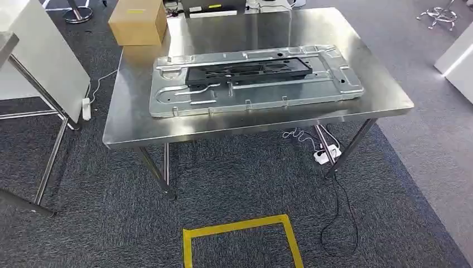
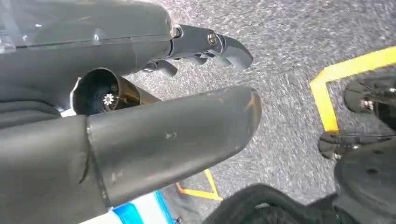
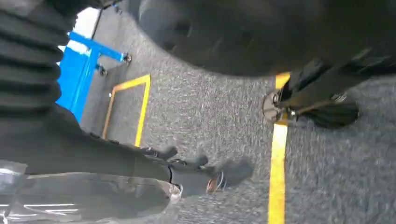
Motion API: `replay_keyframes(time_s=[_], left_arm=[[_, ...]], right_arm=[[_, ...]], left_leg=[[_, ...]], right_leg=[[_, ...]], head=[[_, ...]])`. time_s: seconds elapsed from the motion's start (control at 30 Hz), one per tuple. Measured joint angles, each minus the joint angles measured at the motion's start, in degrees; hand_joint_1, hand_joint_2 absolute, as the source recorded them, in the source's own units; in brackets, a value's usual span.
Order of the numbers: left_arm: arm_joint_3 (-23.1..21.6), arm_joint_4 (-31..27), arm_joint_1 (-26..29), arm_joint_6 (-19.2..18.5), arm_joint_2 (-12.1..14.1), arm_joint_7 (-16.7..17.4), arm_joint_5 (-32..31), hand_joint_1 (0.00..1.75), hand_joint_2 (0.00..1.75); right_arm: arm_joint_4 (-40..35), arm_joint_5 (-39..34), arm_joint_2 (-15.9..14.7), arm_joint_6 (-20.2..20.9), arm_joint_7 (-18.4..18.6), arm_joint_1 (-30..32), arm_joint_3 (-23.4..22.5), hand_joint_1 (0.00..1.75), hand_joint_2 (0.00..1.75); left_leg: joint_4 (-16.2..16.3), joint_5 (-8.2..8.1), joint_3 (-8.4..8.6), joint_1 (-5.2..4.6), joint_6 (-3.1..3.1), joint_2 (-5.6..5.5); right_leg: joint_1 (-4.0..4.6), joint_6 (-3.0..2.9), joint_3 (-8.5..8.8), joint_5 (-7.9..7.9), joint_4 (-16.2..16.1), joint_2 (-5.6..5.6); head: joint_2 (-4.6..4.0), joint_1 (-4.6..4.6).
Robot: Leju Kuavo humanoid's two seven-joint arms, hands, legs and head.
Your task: Take the parts from the cabinet and place them on the table.
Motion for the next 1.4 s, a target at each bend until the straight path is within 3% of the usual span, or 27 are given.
replay_keyframes(time_s=[0.1,0.13,0.2,0.23,0.3,0.33,0.4,0.43,0.47,0.5,0.6,0.63,0.67,0.7,0.73,0.77,0.8,0.87,0.93,1.0,1.13,1.17,1.2,1.27,1.3,1.33,1.4], left_arm=[[0.0,0.0,0.1,1.6,0.2,0.3,-0.3,0.00,0.00],[-0.1,0.0,0.0,2.2,0.3,0.5,-0.4,0.00,0.00],[0.0,0.1,0.1,2.3,0.3,0.4,-0.1,0.00,0.00],[0.0,0.1,0.0,1.9,0.3,0.0,0.0,0.00,0.00],[0.0,0.2,-0.2,1.8,0.1,-1.0,0.2,0.00,0.00],[0.0,0.2,-0.2,1.9,0.1,-1.2,0.2,0.00,0.00],[0.0,0.2,-0.1,2.5,0.0,-1.7,0.3,0.00,0.00],[0.0,0.2,-0.2,2.9,0.0,-2.0,0.2,0.00,0.00],[0.0,0.2,-0.3,3.1,-0.1,-2.0,0.2,0.00,0.00],[0.0,0.3,-0.3,3.3,-0.2,-2.0,0.2,0.00,0.00],[0.0,0.3,-0.5,3.5,-0.4,-2.0,0.1,0.00,0.00],[-0.1,0.3,-0.4,3.5,-0.5,-2.0,0.1,0.00,0.00],[0.0,0.3,-0.5,3.5,-0.5,-2.0,0.1,0.00,0.00],[0.0,0.3,-0.6,3.6,-0.6,-2.0,0.1,0.00,0.00],[0.0,0.3,-0.5,3.6,-0.6,-2.0,0.1,0.00,0.00],[0.0,0.3,-0.5,3.6,-0.7,-2.0,0.1,0.00,0.00],[0.0,0.3,-0.5,3.6,-0.8,-2.0,0.1,0.00,0.00],[0.0,0.3,-0.5,3.6,-0.9,-2.0,0.1,0.00,0.00],[0.0,0.3,-0.5,3.6,-1.1,-2.0,0.1,0.00,0.00],[0.0,0.3,-0.5,3.6,-1.1,-2.0,0.1,0.00,0.00],[-0.1,0.3,-0.5,4.2,-1.1,-1.9,-0.1,0.00,0.00],[-0.1,0.3,-0.5,4.5,-1.2,-1.7,-0.4,0.00,0.00],[-0.1,0.3,-0.5,5.1,-1.2,-1.2,-1.5,0.00,0.00],[-0.1,0.3,-0.5,6.5,-1.8,0.8,-5.9,0.00,0.00],[0.0,0.3,-0.5,6.8,-2.2,1.8,-8.2,0.00,0.00],[0.0,0.5,-0.5,7.1,-3.2,3.5,-11.6,0.00,0.00],[1.2,1.3,0.2,7.2,-5.3,8.4,-20.7,0.00,0.00]], right_arm=[[0.2,0.0,0.6,0.2,1.5,0.0,0.4,0.00,1.75],[0.3,0.0,0.9,0.3,2.7,-0.2,0.5,0.00,1.75],[0.3,0.0,0.9,0.2,5.0,-0.6,0.6,0.00,1.75],[0.3,-0.1,0.9,0.0,6.1,-0.9,0.6,0.00,1.75],[0.3,-0.7,0.8,-0.2,7.6,-1.2,0.5,0.00,1.75],[0.3,-0.8,0.8,-0.3,7.8,-1.3,0.5,0.00,1.75],[0.3,-1.2,0.7,-0.5,8.4,-1.8,0.4,0.00,1.75],[0.3,-1.4,0.7,-0.5,8.5,-2.0,0.4,0.00,1.75],[0.2,-1.7,0.6,-0.5,8.6,-2.2,0.3,0.00,1.75],[0.1,-1.7,0.6,-0.6,8.7,-2.4,0.3,0.00,1.75],[0.1,-1.7,0.6,-0.8,8.7,-2.4,0.2,0.00,1.75],[0.2,-1.7,0.5,-0.8,8.7,-2.4,0.1,0.00,1.75],[0.2,-1.8,0.5,-0.8,8.7,-2.4,0.1,0.00,1.75],[0.1,-1.8,0.5,-0.8,8.7,-2.5,0.0,0.00,1.75],[0.1,-1.8,0.5,-0.8,8.7,-2.5,0.0,0.00,1.75],[0.1,-1.8,0.5,-0.8,8.7,-2.5,0.0,0.00,1.75],[0.1,-1.8,0.5,-0.8,8.7,-2.5,0.0,0.00,1.75],[0.1,-1.7,0.5,-1.1,8.8,-2.5,0.0,0.00,1.75],[0.1,-1.6,0.5,-1.6,9.0,-2.2,0.0,0.00,1.75],[0.2,-1.6,0.5,-1.8,9.1,-1.6,0.0,0.00,1.75],[0.3,-1.6,0.8,-1.7,8.4,-1.1,0.0,0.00,1.75],[0.3,-1.7,0.9,-1.5,8.2,-1.0,0.0,0.00,1.75],[0.3,-2.1,0.9,-1.4,7.7,-1.0,0.0,0.00,1.75],[0.4,-3.4,0.9,-1.0,6.9,-0.9,-0.1,0.00,1.75],[0.4,-4.0,0.9,-0.6,6.5,-0.8,-0.3,0.00,1.75],[0.5,-4.4,0.7,0.2,6.3,-0.6,-0.6,0.00,1.75],[0.5,-4.5,0.2,2.2,6.4,-0.6,-1.0,0.00,1.75]], left_leg=[[-0.6,1.66,-0.13,0.10,-1.17,0.00],[0.0,0.78,-0.50,0.47,-1.37,-0.12],[4.7,-6.15,-2.42,0.52,-1.95,-0.21],[8.7,-9.63,-3.17,0.55,-2.25,-0.21],[15.7,-11.89,-3.94,0.65,-2.64,-0.21],[16.6,-10.86,-3.52,0.71,-2.72,-0.21],[11.9,-5.20,1.69,0.93,-2.88,-0.20],[6.8,-4.44,5.66,1.07,-2.89,-0.21],[1.1,-6.66,9.61,1.11,-2.75,-0.39],[-2.6,-7.85,11.72,0.76,-2.18,-0.61],[-2.4,-7.42,10.61,0.64,-0.65,-0.27],[-2.8,-6.46,10.07,1.34,0.12,0.05],[-2.8,-5.93,9.56,1.24,0.51,0.45],[-2.8,-5.27,8.67,1.21,1.07,0.48],[-2.8,-4.72,7.95,1.13,1.10,0.55],[-2.7,-4.01,7.03,0.98,1.16,0.60],[-2.5,-3.37,6.05,0.86,1.17,0.59],[-1.6,-2.25,3.91,0.76,0.97,0.58],[-0.6,-1.45,1.87,0.76,0.63,0.54],[0.4,-0.68,0.47,0.41,0.13,0.44],[0.2,1.79,-1.25,0.10,-1.08,0.46],[0.9,0.08,-1.87,0.46,-1.36,0.15],[3.3,-3.67,-2.82,0.49,-1.66,-0.01],[11.2,-10.19,-4.43,0.54,-2.18,-0.03],[14.6,-11.43,-4.84,0.54,-2.26,-0.03],[17.0,-10.59,-4.50,0.54,-2.19,-0.05],[14.6,-6.13,-1.19,0.46,-1.81,-0.09]], right_leg=[[0.17,-0.92,-1.22,1.42,-0.1,-0.04],[-0.21,-1.40,-1.70,2.30,-0.4,-0.40],[-0.11,-2.31,-3.41,3.64,-0.5,-0.56],[-0.03,-2.35,-4.28,4.36,-0.4,-0.56],[0.16,-2.29,-6.19,5.70,-0.2,-0.69],[0.18,-2.21,-6.93,6.15,0.0,-0.73],[0.14,-1.84,-9.18,7.22,1.1,-0.70],[0.14,-1.59,-9.99,7.59,1.6,-0.67],[0.39,-1.24,-10.21,7.87,2.2,-0.62],[0.57,-0.91,-10.51,8.26,2.6,-0.41],[0.79,-0.03,-10.49,9.80,2.0,-0.57],[0.79,0.36,-10.62,9.69,2.2,-0.43],[0.67,0.59,-11.06,7.24,3.3,-0.04],[0.74,0.80,-11.66,2.38,6.6,0.03],[0.77,1.04,-11.96,-0.97,10.2,0.05],[0.80,1.23,-12.04,-3.79,14.8,0.08],[0.82,1.29,-11.72,-4.59,17.9,0.09],[0.80,1.17,-8.79,-1.43,18.0,0.05],[0.56,0.95,-2.47,2.12,9.4,-0.01],[0.72,0.74,2.32,-0.29,0.2,0.07],[0.61,-0.61,0.21,-0.01,-0.9,0.03],[0.39,-1.26,-0.48,0.80,-0.9,-0.38],[0.39,-1.89,-1.37,1.47,-0.9,-0.41],[0.55,-2.02,-2.91,2.76,-0.8,-0.62],[0.67,-2.02,-3.70,3.31,-0.7,-0.74],[0.81,-2.00,-4.75,3.92,-0.4,-0.86],[0.88,-1.90,-6.66,4.69,0.5,-0.89]], head=[[0.00,0.11],[0.00,0.04],[0.00,0.00],[0.00,0.07],[0.00,0.04],[0.00,0.02],[0.00,0.02],[0.00,0.02],[0.00,0.00],[0.00,0.09],[0.00,0.04],[0.00,0.07],[0.00,0.09],[0.00,0.13],[0.00,0.15],[0.00,0.13],[0.00,0.13],[0.00,0.11],[0.00,0.11],[0.00,0.11],[0.00,0.09],[0.00,0.11],[0.00,0.13],[0.00,0.11],[0.00,0.02],[0.00,0.07],[0.00,0.07]])
